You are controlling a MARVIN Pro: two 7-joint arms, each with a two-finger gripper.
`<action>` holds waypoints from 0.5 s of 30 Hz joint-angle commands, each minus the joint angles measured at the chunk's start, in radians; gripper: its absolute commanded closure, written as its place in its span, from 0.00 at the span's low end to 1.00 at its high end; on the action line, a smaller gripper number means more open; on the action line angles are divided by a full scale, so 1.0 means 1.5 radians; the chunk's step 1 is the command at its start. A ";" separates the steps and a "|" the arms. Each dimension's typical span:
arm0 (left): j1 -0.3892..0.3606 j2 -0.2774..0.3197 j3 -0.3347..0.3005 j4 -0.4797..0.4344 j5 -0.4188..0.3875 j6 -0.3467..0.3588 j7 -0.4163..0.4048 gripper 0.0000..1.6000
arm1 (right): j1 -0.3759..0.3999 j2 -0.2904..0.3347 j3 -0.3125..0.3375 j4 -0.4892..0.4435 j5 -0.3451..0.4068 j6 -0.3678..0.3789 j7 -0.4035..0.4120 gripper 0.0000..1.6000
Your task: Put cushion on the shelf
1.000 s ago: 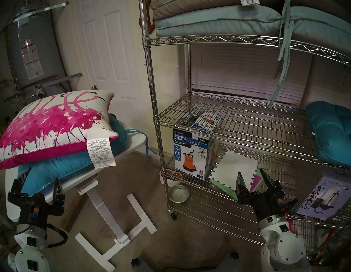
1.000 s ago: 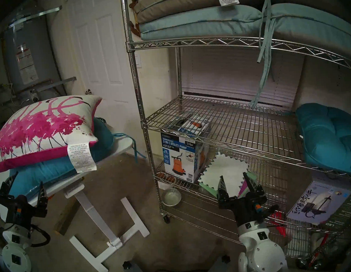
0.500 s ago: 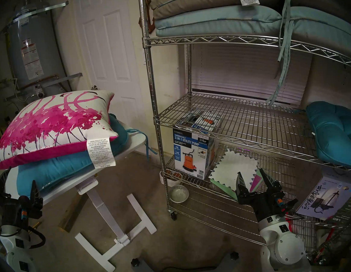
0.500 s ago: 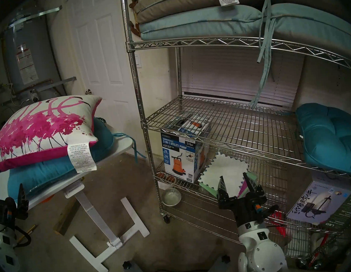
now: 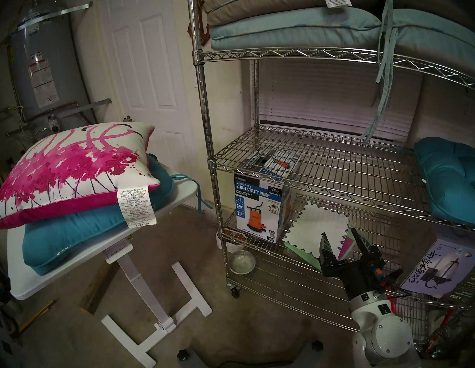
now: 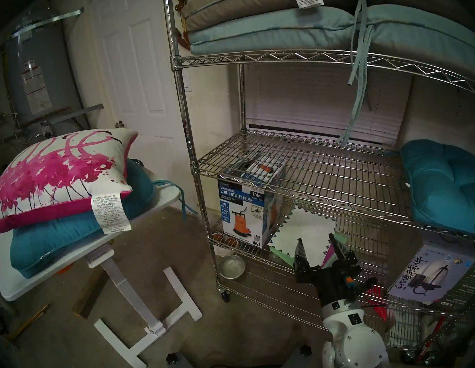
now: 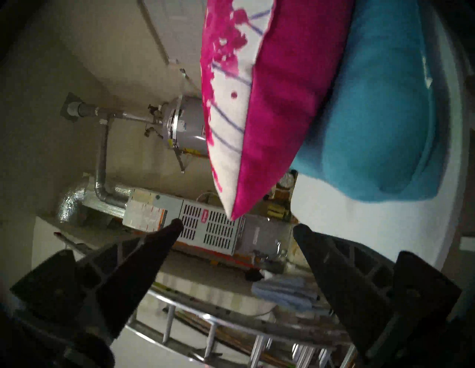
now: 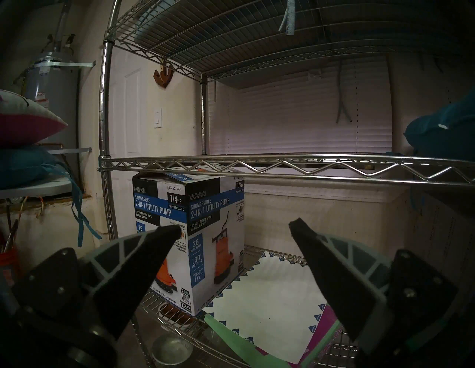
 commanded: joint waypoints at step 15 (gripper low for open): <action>-0.111 0.170 -0.021 0.022 0.112 0.057 -0.188 0.00 | 0.002 0.001 0.000 -0.015 0.000 -0.003 0.001 0.00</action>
